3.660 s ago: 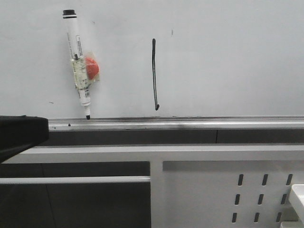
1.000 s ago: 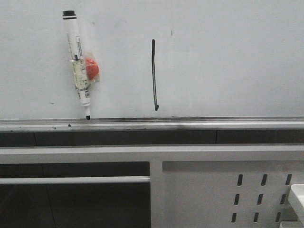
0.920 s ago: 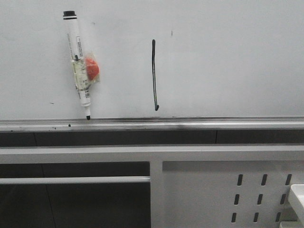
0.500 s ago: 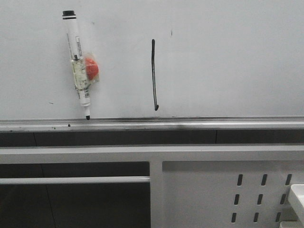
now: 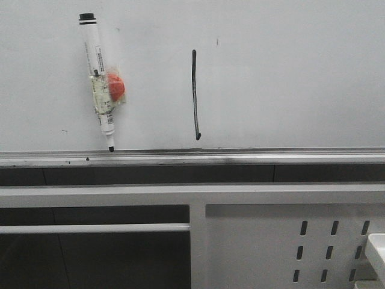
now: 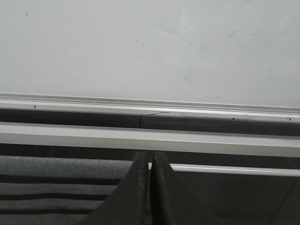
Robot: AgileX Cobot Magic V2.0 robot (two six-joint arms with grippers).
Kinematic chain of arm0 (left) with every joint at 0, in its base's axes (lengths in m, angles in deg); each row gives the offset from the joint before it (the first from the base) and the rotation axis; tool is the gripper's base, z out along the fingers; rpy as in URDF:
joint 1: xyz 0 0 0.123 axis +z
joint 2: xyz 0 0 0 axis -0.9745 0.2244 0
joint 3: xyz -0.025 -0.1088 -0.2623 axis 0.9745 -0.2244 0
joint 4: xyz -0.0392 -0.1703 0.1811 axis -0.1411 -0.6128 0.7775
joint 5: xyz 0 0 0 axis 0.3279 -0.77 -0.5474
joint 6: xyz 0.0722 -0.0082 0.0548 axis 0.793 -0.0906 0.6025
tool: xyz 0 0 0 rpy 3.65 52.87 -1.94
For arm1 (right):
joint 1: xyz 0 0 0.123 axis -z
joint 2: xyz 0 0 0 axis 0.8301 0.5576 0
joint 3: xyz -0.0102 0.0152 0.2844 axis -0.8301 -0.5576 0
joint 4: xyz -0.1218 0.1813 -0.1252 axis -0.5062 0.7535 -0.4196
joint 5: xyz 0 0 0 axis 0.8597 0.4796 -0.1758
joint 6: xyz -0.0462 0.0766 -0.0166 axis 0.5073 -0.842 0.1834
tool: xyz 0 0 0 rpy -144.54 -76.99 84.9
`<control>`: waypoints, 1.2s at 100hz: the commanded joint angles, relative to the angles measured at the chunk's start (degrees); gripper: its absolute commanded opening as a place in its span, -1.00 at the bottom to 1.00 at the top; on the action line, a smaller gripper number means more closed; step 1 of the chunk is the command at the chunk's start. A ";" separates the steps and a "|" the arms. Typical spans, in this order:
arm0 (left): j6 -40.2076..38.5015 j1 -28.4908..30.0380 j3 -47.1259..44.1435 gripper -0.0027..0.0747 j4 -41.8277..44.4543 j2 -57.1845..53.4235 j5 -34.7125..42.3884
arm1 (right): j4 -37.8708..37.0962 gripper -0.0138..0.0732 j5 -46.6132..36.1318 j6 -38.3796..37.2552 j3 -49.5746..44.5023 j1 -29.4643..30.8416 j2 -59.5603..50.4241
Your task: Write number 1 on whiteboard
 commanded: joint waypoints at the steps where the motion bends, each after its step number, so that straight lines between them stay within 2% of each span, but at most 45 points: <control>1: -0.50 0.21 -2.00 -0.98 0.18 -1.32 2.80 | 0.71 -0.81 -4.60 -0.05 1.29 0.30 -0.44; 5: -0.50 0.21 -2.00 -0.98 0.18 -1.32 2.80 | 2.42 -0.81 -7.23 -0.05 1.01 0.30 -0.44; 16: -0.50 0.21 -2.00 -0.98 0.18 -1.32 2.80 | 10.78 -0.81 -21.94 -0.05 -2.79 0.30 -0.44; 23: -0.50 0.21 -2.00 -0.98 0.18 -1.32 2.80 | 12.82 -0.81 -29.03 -0.05 -6.45 0.30 -0.44; 36: -0.50 0.21 -2.00 -0.98 0.18 -1.32 2.80 | 13.21 -0.81 -39.87 -0.05 -15.82 0.30 -0.44; 46: -0.50 0.21 -2.00 -0.98 0.18 -1.32 2.80 | 9.20 -0.81 -45.73 -0.26 -22.38 0.30 -0.44; 49: -0.50 0.21 -2.00 -0.98 0.18 -1.32 2.80 | 6.61 -0.81 -41.44 -0.39 -21.87 0.41 -0.44; 55: -0.50 0.21 -2.00 -0.98 0.18 -1.21 2.80 | -1.11 -0.81 -38.28 -0.65 -21.68 0.38 -0.44; 72: -0.50 0.21 -2.00 -0.98 0.18 -1.21 2.80 | -21.05 -0.81 -37.24 -12.82 -21.94 0.38 -0.44; 79: -0.50 0.21 -2.00 -0.98 0.18 -1.21 2.80 | -26.83 -0.81 -37.36 -14.75 -21.94 0.38 -0.44; 88: -0.50 0.21 -2.00 -0.98 0.18 -1.21 2.80 | -29.07 -0.81 -38.02 -14.75 -21.94 0.63 -0.44; 98: -0.50 0.21 -2.00 -0.98 0.18 -1.21 2.80 | -27.80 -0.81 -37.11 -17.85 -21.94 2.82 -0.44; 120: -0.50 0.21 -2.00 -0.98 0.18 -1.21 2.80 | -27.80 -0.81 -30.40 -18.97 -21.94 15.87 -0.44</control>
